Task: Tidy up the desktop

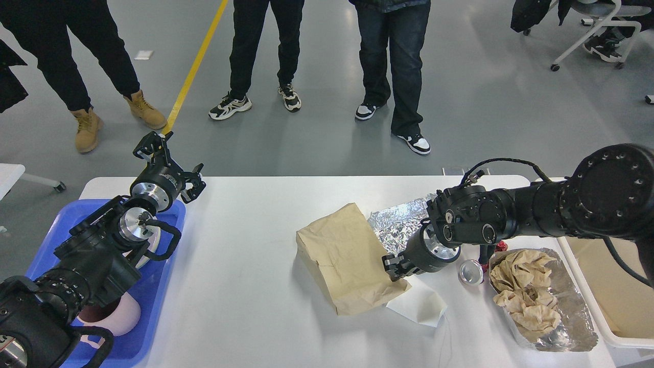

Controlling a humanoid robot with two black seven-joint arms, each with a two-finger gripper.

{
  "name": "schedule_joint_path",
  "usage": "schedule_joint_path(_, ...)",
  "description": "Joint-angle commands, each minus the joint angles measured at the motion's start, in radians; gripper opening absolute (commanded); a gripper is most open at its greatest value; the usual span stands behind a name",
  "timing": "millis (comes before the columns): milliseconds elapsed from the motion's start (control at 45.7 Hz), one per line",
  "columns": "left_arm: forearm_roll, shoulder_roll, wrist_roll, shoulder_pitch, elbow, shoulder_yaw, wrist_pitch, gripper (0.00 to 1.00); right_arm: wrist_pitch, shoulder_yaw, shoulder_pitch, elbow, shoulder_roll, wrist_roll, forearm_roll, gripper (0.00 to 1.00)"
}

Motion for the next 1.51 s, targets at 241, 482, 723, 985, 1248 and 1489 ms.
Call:
schedule_joint_path(241,0.000,0.000,0.000,0.000,0.000,0.001,0.000,0.97,0.044,0.015,0.137,0.070,-0.005,0.005,0.001,0.00)
schedule_joint_path(482,0.000,0.000,0.000,0.000,0.000,0.001,0.000,0.97,0.176,0.115,0.413,0.195,-0.145,0.008,0.004,0.00)
schedule_joint_path(723,0.000,0.000,0.000,0.000,0.000,-0.001,0.000,0.97,0.314,0.153,0.630,0.212,-0.307,0.009,0.002,0.00)
schedule_joint_path(985,0.000,0.000,0.000,0.000,0.000,0.001,0.000,0.97,0.427,0.129,0.821,0.201,-0.491,0.008,0.001,0.00)
schedule_joint_path(1248,0.001,0.000,0.000,0.000,0.000,-0.001,0.000,0.97,0.435,0.047,0.857,0.150,-0.531,-0.004,-0.016,0.00)
schedule_joint_path(1489,0.001,0.000,0.000,0.000,0.000,-0.001,0.000,0.97,0.401,-0.032,0.523,-0.222,-0.533,-0.007,-0.021,0.00)
